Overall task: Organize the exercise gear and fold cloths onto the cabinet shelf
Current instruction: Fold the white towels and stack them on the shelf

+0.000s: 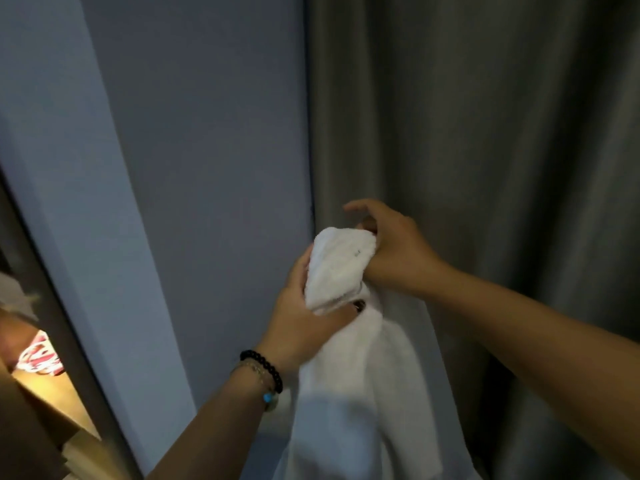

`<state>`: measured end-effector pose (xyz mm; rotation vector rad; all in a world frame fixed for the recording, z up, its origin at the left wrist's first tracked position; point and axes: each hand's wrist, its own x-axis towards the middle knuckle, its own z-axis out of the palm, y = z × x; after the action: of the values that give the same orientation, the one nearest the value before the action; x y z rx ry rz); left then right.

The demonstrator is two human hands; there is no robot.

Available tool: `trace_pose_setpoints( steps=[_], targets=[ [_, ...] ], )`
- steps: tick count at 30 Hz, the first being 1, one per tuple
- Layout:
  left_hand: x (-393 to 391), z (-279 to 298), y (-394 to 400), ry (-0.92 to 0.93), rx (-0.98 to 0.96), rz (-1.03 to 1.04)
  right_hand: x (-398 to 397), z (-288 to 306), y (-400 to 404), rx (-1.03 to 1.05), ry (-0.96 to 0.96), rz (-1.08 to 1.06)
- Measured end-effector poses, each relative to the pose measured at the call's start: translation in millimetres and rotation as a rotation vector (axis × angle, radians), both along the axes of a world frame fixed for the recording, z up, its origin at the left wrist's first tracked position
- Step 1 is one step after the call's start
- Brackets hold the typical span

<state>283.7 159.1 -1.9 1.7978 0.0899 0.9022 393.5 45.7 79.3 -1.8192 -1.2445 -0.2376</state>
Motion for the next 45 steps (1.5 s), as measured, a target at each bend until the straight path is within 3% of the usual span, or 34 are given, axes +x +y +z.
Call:
trace_pose_setpoints(
  steps=[3,7,10,12,14,18,23,26,31,35,37,41,45],
  targets=[
    [3.2,-4.4,4.7,-0.05,-0.196,0.05,4.4,-12.1,-9.5,0.011,0.025,-0.033],
    [8.7,-14.8,-2.4,0.103,-0.392,0.065,7.2,-65.8,-26.6,0.071,0.07,-0.104],
    [8.4,-25.0,-5.6,0.179,-0.706,-0.025,7.5,-117.1,-39.0,0.027,0.321,-0.142],
    [6.6,-26.4,-2.9,0.21,-0.916,-0.129,8.9,-150.7,-45.4,-0.084,0.518,-0.04],
    [5.9,-24.2,2.8,0.213,-1.003,-0.213,11.3,-178.7,-50.9,-0.168,0.714,0.055],
    [0.4,-17.6,13.6,0.19,-0.995,-0.291,24.2,-200.1,-55.3,-0.066,0.876,-0.113],
    [-3.1,-34.7,33.4,0.229,-0.942,0.165,32.7,-160.3,-42.0,0.149,0.753,-0.171],
    [-6.1,-45.7,37.7,0.233,-0.831,0.381,33.5,-111.0,-35.1,0.302,0.73,-0.107],
    [-2.9,-53.0,12.1,0.171,-0.579,0.36,25.5,-38.6,-21.4,0.503,0.887,0.151],
    [-4.8,-46.5,-7.7,0.01,-0.675,-0.084,8.9,-21.1,-5.3,0.471,0.902,0.23],
    [-6.7,-47.3,-9.8,0.012,-0.668,-0.198,0.6,-24.6,1.5,0.453,0.952,0.268],
    [-4.3,-58.5,-8.9,0.118,-0.45,0.029,-13.3,-37.2,10.9,0.332,1.088,0.397],
    [-7.1,-73.2,5.4,0.02,-0.588,0.28,-13.1,-47.2,21.7,0.255,1.099,0.444]
  ],
)
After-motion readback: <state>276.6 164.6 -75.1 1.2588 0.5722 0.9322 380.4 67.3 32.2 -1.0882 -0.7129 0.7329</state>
